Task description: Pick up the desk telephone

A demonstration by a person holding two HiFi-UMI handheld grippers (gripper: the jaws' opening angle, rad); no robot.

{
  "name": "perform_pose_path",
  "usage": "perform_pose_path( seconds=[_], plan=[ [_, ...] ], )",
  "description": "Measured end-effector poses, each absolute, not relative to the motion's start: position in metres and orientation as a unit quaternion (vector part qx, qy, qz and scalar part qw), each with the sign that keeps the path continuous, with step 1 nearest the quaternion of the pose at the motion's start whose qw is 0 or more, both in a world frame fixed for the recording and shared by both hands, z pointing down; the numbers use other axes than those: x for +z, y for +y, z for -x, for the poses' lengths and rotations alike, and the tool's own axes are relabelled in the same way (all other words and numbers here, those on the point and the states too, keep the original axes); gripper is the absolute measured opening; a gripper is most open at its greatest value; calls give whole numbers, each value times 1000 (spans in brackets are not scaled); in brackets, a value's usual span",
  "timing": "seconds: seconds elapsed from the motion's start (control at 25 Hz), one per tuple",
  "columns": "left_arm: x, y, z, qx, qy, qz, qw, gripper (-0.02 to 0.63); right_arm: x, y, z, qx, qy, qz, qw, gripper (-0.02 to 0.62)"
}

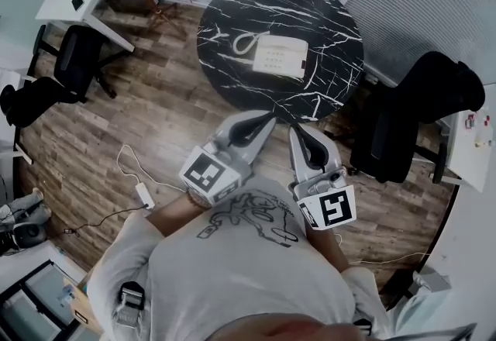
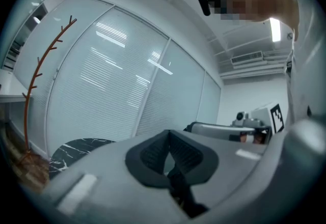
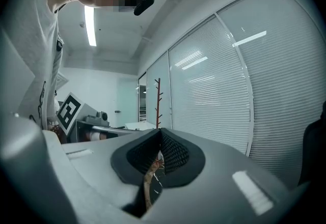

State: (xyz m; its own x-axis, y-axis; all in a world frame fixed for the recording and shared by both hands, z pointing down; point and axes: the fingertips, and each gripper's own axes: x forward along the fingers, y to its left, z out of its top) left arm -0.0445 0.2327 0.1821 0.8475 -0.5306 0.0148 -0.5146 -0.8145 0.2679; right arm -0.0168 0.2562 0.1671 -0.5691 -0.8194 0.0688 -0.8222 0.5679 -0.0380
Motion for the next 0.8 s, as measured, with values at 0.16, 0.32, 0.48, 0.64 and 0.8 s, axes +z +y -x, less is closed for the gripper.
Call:
perform_pose_path(
  seconds=[0.16, 0.32, 0.48, 0.64, 0.8],
  plan=[
    [180, 177, 45, -28, -267, -954, 132, 2, 161, 200, 17, 30, -881, -471, 23, 6],
    [176, 125, 47, -33, -267, -954, 132, 2, 156, 150, 16, 25, -879, -476, 26, 6],
    [173, 85, 52, -37, -267, -953, 134, 2, 155, 106, 20, 24, -878, -477, 29, 6],
    [177, 52, 60, -35, -269, -953, 135, 2, 155, 71, 28, 22, -880, -474, 28, 6],
    [178, 31, 64, -42, -269, -952, 142, 2, 162, 48, 34, 29, -880, -472, 32, 6]
  ],
)
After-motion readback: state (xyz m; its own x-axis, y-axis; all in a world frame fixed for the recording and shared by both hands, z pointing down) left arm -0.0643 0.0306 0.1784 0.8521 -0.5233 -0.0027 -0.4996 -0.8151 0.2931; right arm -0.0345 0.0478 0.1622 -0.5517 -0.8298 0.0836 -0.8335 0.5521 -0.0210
